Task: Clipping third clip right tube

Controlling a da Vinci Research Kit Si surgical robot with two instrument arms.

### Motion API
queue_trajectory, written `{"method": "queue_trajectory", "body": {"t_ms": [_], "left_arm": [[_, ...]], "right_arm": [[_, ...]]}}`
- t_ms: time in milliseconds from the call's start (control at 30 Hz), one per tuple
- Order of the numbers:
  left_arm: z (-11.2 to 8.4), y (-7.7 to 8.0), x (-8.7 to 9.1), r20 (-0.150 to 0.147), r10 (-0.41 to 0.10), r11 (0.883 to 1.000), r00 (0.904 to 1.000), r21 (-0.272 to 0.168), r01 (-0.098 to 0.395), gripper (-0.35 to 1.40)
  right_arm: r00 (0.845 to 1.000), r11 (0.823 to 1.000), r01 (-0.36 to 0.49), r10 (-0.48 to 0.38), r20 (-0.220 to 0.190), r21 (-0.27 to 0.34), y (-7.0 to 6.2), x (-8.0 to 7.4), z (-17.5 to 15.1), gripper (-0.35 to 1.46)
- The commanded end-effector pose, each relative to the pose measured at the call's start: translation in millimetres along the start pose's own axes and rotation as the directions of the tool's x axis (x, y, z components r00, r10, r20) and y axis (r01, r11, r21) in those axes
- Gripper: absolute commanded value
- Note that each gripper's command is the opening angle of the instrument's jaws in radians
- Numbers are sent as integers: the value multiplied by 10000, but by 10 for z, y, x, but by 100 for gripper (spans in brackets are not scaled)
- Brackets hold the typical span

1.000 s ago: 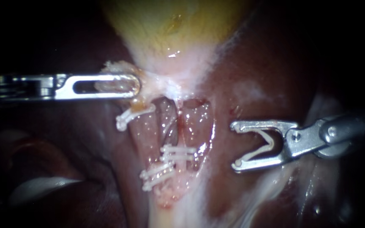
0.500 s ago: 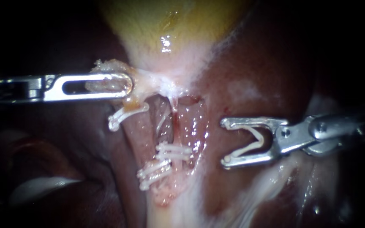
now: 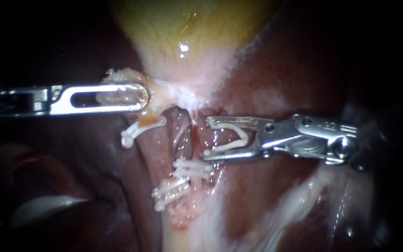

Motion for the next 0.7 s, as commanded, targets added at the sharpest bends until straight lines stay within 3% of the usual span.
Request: {"method": "queue_trajectory", "body": {"t_ms": [33,200,400,700], "left_arm": [[0,0,0,-19,1,10000,10000,15,-1,-35],[0,0,0,-20,1,10000,10000,16,-1,-35],[0,0,0,-19,1,10000,10000,15,-1,-35],[1,0,0,-19,4,10000,10000,16,-4,-35]], "right_arm": [[10000,10000,-88,88,6,46,1,-2,3,49],[9991,9989,-407,409,-90,211,7,-5,21,49],[9913,9911,-1010,1076,-755,869,10,0,30,48],[9824,9825,-1149,1343,-1299,1466,7,5,32,47]]}}
